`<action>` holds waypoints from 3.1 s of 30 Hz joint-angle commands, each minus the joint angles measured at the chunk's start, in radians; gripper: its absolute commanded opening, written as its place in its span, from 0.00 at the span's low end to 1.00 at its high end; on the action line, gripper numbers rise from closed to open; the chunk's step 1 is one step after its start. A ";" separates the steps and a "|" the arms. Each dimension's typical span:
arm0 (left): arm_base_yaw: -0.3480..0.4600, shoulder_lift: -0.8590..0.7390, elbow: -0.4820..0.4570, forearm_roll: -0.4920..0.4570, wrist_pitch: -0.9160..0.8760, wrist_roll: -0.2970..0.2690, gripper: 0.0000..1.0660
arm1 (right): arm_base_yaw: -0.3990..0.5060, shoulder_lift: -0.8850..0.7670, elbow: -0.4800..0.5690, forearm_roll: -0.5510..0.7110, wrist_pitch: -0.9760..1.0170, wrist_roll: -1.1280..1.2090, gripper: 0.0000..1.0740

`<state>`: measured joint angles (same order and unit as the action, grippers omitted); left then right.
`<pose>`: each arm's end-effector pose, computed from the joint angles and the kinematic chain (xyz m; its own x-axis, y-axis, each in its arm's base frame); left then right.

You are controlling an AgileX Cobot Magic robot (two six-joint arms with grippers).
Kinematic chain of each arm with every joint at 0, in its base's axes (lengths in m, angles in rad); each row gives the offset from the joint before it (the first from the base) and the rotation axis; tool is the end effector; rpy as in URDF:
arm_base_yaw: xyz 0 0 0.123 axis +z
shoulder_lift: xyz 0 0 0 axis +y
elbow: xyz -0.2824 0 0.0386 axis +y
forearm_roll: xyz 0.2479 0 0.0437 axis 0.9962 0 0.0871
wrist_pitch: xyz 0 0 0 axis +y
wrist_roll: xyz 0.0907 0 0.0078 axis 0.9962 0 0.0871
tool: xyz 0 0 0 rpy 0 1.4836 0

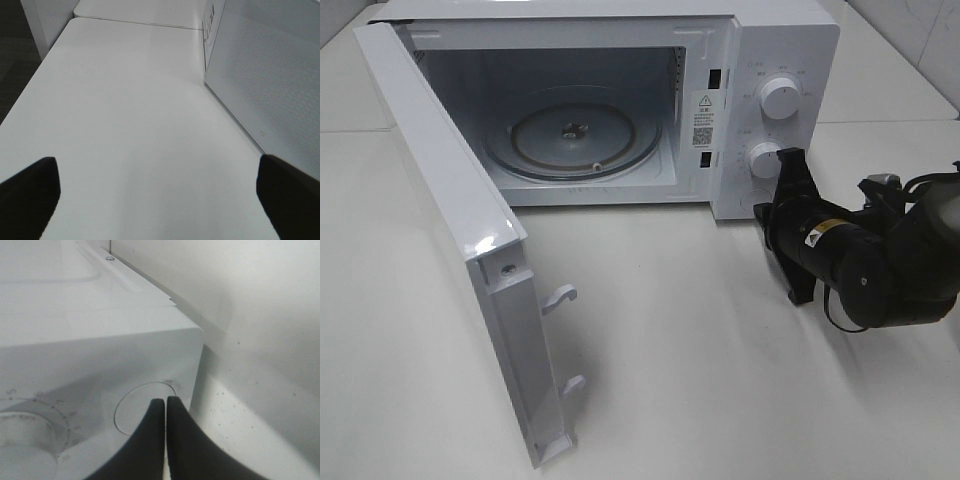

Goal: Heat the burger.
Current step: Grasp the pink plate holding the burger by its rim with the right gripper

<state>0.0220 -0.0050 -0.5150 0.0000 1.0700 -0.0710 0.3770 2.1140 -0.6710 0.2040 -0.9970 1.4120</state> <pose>-0.0078 -0.0002 0.2805 -0.4437 -0.0807 -0.8925 -0.0536 0.9965 -0.0635 0.3196 0.1099 0.0721 -0.2307 0.9673 -0.1050 0.3243 0.1782 0.9290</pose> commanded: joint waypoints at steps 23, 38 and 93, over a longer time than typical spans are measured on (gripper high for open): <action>-0.002 -0.017 -0.001 -0.007 0.001 -0.001 0.96 | -0.003 -0.313 0.188 -0.023 0.200 -0.349 0.00; -0.002 -0.017 -0.001 -0.007 0.001 -0.001 0.96 | -0.003 -0.755 0.183 -0.001 1.180 -1.307 0.01; -0.002 -0.017 -0.001 -0.007 0.001 -0.001 0.96 | -0.541 -0.338 -0.108 -0.450 1.584 -1.377 0.84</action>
<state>0.0220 -0.0050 -0.5150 0.0000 1.0700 -0.0710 -0.1480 1.7590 -0.7750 -0.2520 0.5900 0.0500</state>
